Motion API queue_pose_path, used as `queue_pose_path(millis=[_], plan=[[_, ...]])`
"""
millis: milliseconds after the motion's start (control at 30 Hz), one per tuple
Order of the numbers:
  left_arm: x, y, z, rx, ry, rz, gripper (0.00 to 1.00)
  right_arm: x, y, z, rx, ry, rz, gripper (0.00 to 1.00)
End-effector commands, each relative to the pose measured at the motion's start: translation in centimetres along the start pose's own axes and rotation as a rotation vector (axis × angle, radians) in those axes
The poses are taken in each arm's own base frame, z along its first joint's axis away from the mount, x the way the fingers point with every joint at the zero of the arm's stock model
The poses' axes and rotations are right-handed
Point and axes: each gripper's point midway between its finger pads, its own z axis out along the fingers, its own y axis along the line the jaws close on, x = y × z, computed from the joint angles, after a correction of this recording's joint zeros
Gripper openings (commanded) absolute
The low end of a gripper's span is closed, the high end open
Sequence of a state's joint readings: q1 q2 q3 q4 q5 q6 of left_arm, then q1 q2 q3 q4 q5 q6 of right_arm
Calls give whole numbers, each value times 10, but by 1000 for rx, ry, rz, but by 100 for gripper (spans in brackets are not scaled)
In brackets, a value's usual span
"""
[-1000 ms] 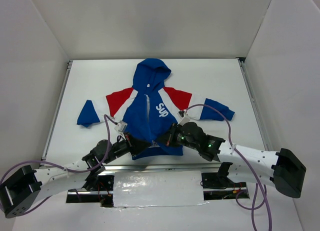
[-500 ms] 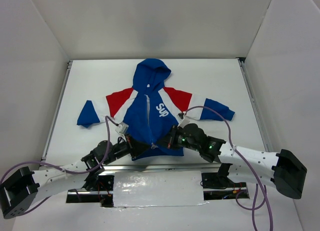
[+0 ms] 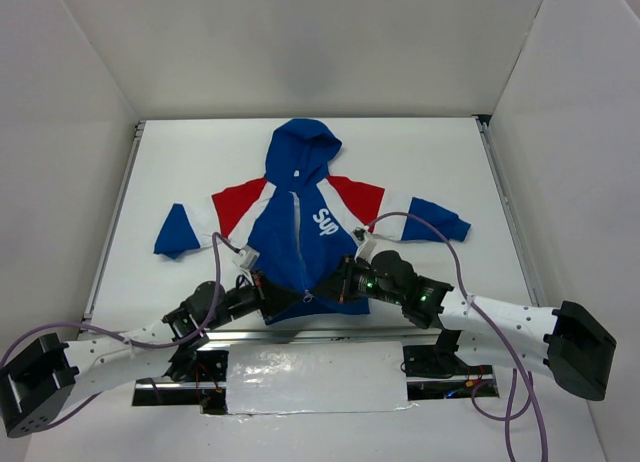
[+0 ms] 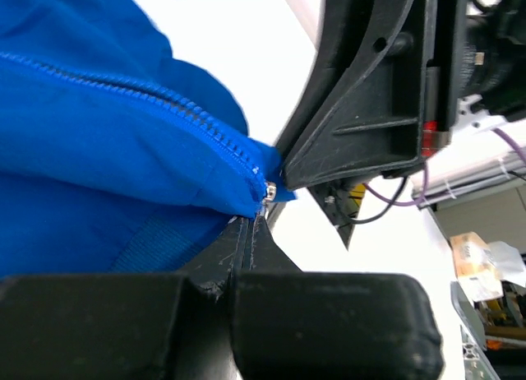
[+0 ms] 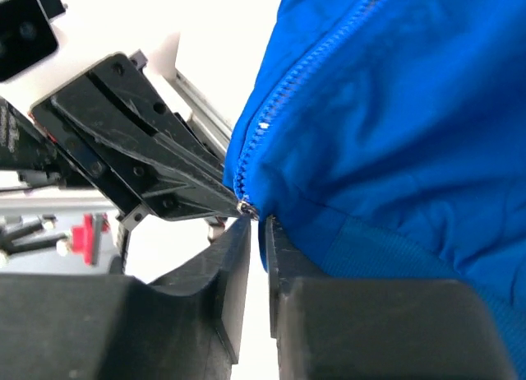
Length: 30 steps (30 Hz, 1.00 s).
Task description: Zip up the jacket
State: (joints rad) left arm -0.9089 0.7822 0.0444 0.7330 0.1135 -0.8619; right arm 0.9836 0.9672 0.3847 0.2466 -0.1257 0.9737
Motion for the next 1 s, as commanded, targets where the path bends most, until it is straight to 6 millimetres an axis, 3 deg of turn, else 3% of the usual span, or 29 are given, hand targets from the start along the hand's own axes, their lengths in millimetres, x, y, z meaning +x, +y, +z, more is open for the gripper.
queue_pose_path(millis=[0,167,433,733,967], plan=[[28,4,-17,66,52,25,0,-8,37,-3,-177,-22,-89,25],[27,1,-18,78,47,29,0,2,29,4,-179,13,-107,34],[29,3,-20,74,44,23,0,6,30,0,-237,16,-161,35],[29,5,-22,70,39,23,0,9,18,-11,-239,4,-195,59],[29,2,-23,90,34,25,0,6,14,-15,-263,-6,-194,61]])
